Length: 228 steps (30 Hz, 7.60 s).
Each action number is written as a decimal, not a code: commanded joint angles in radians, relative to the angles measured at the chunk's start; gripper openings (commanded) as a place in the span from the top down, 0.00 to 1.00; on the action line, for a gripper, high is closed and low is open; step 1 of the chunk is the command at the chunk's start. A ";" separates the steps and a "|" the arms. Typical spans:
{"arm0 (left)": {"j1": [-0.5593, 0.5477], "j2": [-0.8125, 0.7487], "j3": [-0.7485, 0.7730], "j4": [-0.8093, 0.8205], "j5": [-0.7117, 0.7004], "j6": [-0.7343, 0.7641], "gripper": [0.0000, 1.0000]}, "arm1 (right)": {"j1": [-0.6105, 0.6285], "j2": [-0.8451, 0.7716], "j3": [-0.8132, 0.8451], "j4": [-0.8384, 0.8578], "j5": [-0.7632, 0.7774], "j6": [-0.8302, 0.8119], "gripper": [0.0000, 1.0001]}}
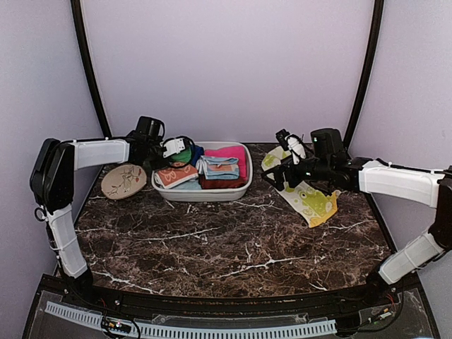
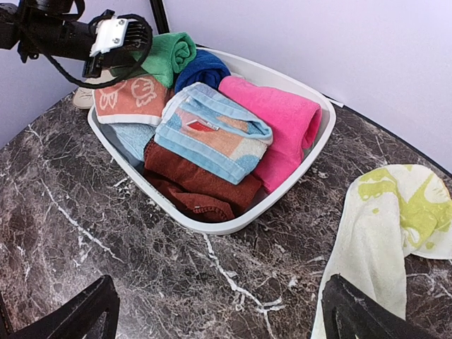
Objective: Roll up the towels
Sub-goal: Place the towel in the storage box, then move the towel to the center of the board, then flatten out the towel at the center of the board.
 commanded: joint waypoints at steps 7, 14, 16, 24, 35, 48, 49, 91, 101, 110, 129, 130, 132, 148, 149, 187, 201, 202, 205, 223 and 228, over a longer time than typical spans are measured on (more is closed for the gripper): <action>-0.018 0.063 0.104 -0.039 0.090 0.006 1.00 | -0.005 -0.005 -0.023 0.020 -0.010 0.013 0.00; -0.050 0.065 0.016 -0.126 0.158 0.055 1.00 | -0.011 -0.008 -0.025 0.012 -0.015 0.016 0.00; -0.051 0.069 0.018 -0.136 0.150 0.050 0.84 | -0.013 -0.011 -0.022 0.006 -0.008 0.015 0.00; -0.035 0.003 0.097 -0.212 0.168 0.059 0.34 | -0.030 -0.031 0.014 -0.035 0.099 0.037 0.00; -0.023 -0.080 0.266 -0.455 0.240 0.062 0.19 | -0.037 -0.058 0.047 -0.084 0.467 0.069 0.00; 0.009 0.043 0.262 -0.159 0.076 -0.079 0.43 | -0.202 -0.050 -0.017 -0.107 0.316 0.273 0.00; 0.010 0.061 0.257 -0.142 0.061 -0.089 0.43 | -0.219 -0.036 -0.014 -0.129 0.315 0.295 0.00; 0.110 -0.745 -0.377 -0.414 0.161 -0.344 0.01 | 0.348 0.262 -0.172 -0.152 0.076 0.734 0.39; 0.109 -0.807 -0.456 -0.493 0.356 -0.301 0.01 | 0.491 0.464 0.294 -0.231 -0.044 0.704 0.31; 0.090 -0.744 -0.474 -0.554 0.559 -0.302 0.12 | 0.240 0.269 0.240 -0.359 0.009 0.588 0.21; -0.373 -0.176 -0.342 -0.308 0.404 -0.463 0.22 | -0.117 0.403 0.253 -0.489 0.279 0.325 0.27; -0.379 -0.145 -0.321 -0.304 0.396 -0.479 0.23 | -0.131 0.411 0.251 -0.488 0.282 0.324 0.27; -0.381 -0.097 -0.283 -0.311 0.395 -0.507 0.24 | -0.153 0.418 0.239 -0.480 0.282 0.323 0.28; -0.381 -0.028 -0.379 -0.295 0.309 -0.456 0.66 | -0.187 0.343 -0.007 -0.397 0.166 0.371 0.37; -0.380 -0.027 -0.389 -0.295 0.293 -0.446 0.76 | -0.185 0.324 -0.021 -0.401 0.166 0.375 0.37; -0.249 -0.275 -0.400 -0.414 0.039 -0.170 1.00 | -0.195 0.744 0.616 -0.472 0.025 0.055 0.42; -0.249 -0.264 -0.406 -0.398 0.032 -0.175 1.00 | -0.170 0.813 0.667 -0.475 0.070 0.031 0.80; -0.249 -0.264 -0.407 -0.397 0.029 -0.174 1.00 | -0.169 0.809 0.663 -0.477 0.068 0.033 0.92; -0.249 -0.266 -0.411 -0.394 0.019 -0.173 1.00 | -0.168 0.788 0.637 -0.477 0.062 0.036 1.00; -0.216 -0.663 -0.313 -0.776 0.130 -0.256 1.00 | 0.039 -0.100 0.030 -0.383 0.210 0.269 1.00; -0.205 -0.799 -0.316 -0.921 0.125 -0.221 1.00 | 0.087 -0.360 -0.012 -0.467 0.239 0.374 1.00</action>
